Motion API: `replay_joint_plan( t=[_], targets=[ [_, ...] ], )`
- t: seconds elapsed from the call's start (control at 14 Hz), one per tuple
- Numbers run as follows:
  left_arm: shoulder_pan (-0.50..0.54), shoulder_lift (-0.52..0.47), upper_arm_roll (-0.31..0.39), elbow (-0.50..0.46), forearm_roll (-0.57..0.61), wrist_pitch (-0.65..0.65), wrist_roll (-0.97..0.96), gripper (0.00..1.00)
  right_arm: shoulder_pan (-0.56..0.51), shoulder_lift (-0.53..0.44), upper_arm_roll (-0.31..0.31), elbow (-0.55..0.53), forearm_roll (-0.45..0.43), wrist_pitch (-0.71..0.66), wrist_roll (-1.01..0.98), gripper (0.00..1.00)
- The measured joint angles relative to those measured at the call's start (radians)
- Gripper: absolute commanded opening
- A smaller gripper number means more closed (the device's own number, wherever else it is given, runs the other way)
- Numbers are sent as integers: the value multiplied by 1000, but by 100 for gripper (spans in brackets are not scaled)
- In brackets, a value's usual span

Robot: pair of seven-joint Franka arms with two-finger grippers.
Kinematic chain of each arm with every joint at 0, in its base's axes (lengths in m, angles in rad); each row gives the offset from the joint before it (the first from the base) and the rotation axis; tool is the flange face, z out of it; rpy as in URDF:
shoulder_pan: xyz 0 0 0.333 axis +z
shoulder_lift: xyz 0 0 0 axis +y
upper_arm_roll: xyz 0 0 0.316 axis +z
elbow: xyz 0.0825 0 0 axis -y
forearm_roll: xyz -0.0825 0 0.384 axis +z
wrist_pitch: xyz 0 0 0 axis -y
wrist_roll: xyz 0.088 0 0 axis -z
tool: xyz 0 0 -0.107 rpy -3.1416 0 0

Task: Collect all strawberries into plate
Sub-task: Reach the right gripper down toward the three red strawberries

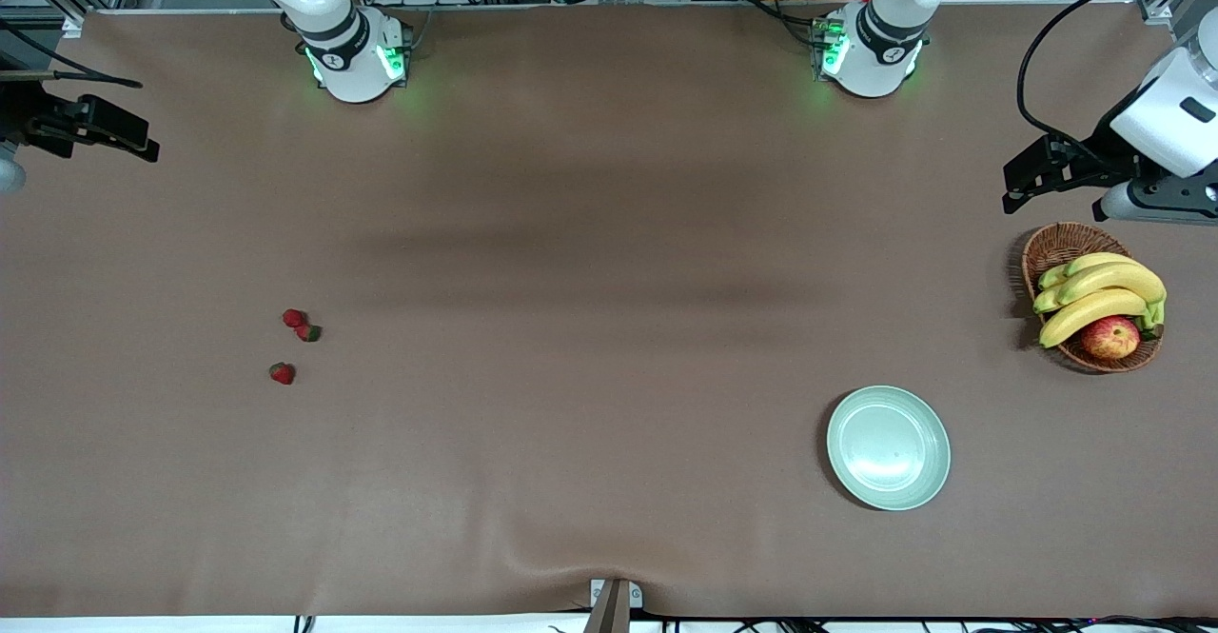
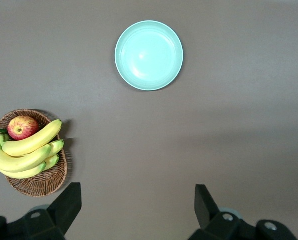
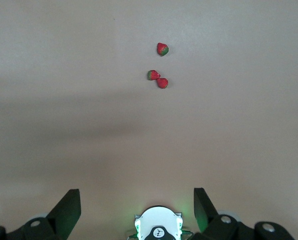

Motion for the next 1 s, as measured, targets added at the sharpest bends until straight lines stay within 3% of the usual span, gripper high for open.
replay_joint_plan(
  t=[0.43,1.0],
  targets=[
    [0,0,0,0,0,0,0,100,0,4,-1,-2,0,28,0,100],
    [0,0,0,0,0,0,0,100,-56,116,-6,-94,0,291,0,100]
  ],
)
